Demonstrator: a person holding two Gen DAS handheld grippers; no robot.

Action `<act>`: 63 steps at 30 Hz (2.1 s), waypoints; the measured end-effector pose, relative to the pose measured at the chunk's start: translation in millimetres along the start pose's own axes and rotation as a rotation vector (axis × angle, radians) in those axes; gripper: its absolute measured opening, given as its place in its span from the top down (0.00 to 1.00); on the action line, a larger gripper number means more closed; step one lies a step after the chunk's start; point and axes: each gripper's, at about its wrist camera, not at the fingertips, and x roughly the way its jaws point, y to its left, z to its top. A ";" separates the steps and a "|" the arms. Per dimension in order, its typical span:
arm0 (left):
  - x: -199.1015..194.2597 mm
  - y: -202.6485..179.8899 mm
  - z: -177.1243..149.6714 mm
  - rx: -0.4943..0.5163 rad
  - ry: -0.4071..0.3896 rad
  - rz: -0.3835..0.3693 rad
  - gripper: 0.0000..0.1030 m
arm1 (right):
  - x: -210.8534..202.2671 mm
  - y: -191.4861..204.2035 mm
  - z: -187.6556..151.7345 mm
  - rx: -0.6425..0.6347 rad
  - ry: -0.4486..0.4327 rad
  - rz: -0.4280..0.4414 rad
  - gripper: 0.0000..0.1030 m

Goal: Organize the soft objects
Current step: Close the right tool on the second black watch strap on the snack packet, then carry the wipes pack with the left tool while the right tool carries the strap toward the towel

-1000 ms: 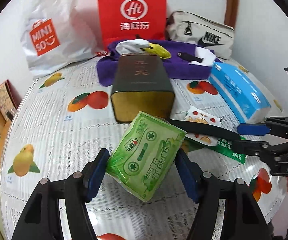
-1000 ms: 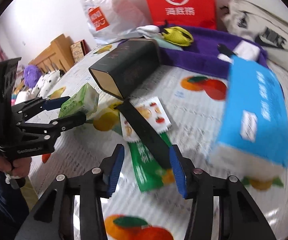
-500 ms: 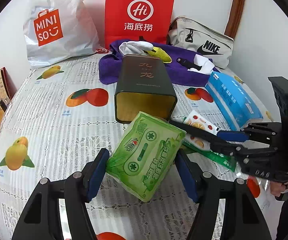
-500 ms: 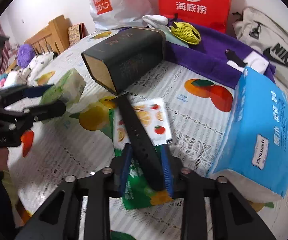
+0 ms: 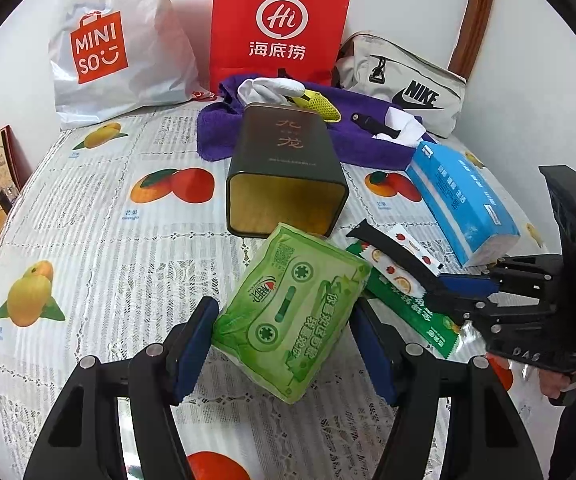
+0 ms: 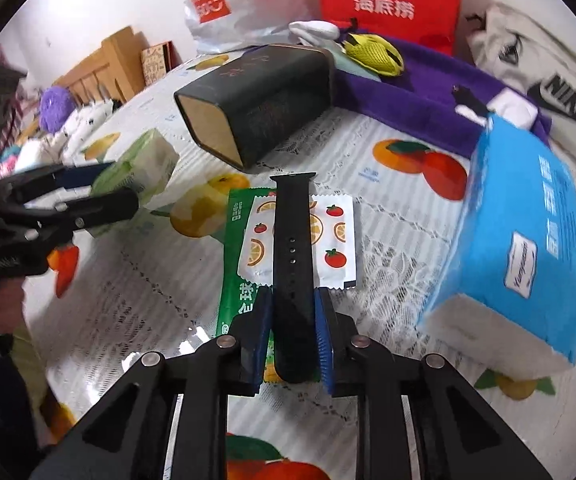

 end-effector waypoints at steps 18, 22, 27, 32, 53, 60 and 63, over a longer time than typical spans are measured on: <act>-18.3 -9.8 7.6 -0.014 -0.022 0.002 0.36 | -58.0 -19.0 -5.3 0.111 -0.118 0.023 0.81; -24.8 -13.2 12.5 -0.018 -0.022 -0.003 0.36 | -71.1 -21.8 -0.6 0.118 -0.134 0.025 0.81; -33.9 -17.6 21.8 -0.018 -0.028 0.003 0.36 | -84.1 -24.6 5.0 0.130 -0.159 0.022 0.81; -39.7 -20.0 36.9 -0.023 -0.029 0.001 0.36 | -95.9 -31.5 12.2 0.152 -0.179 0.015 0.81; -39.1 -40.1 110.4 0.012 -0.067 0.013 0.36 | -121.3 -93.1 58.0 0.259 -0.258 -0.030 0.80; -27.3 -33.6 133.0 0.001 -0.059 0.033 0.36 | -117.1 -108.9 83.6 0.267 -0.272 -0.041 0.80; -19.1 -30.1 143.6 -0.005 -0.051 0.044 0.36 | -113.6 -116.2 96.1 0.269 -0.280 -0.050 0.80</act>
